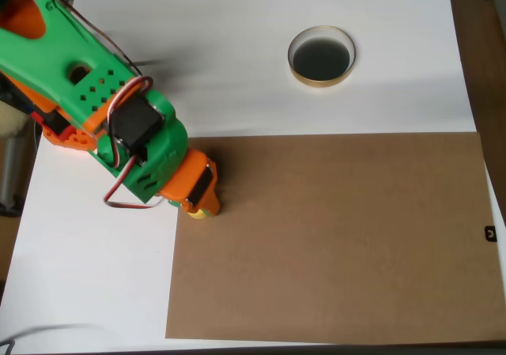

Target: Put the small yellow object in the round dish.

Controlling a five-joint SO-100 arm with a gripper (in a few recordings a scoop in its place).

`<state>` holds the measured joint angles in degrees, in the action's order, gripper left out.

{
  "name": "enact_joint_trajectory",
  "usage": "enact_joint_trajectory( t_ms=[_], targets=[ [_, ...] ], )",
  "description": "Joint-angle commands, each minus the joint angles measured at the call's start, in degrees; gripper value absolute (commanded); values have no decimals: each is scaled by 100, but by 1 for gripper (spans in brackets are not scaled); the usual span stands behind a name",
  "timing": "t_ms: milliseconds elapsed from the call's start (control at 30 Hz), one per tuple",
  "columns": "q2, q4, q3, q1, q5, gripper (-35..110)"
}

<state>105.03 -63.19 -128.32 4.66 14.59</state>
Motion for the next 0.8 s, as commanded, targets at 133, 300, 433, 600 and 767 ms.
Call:
enact_joint_trajectory(
  t_ms=[133, 300, 433, 600, 767],
  targets=[
    [527, -527, 835, 123, 264, -1],
    [624, -932, 1380, 220, 299, -1],
    [817, -1266, 1767, 378, 299, -1],
    [1028, -1591, 2030, 747, 369, -1],
    [1046, -1802, 2145, 1125, 562, -1]
  ],
)
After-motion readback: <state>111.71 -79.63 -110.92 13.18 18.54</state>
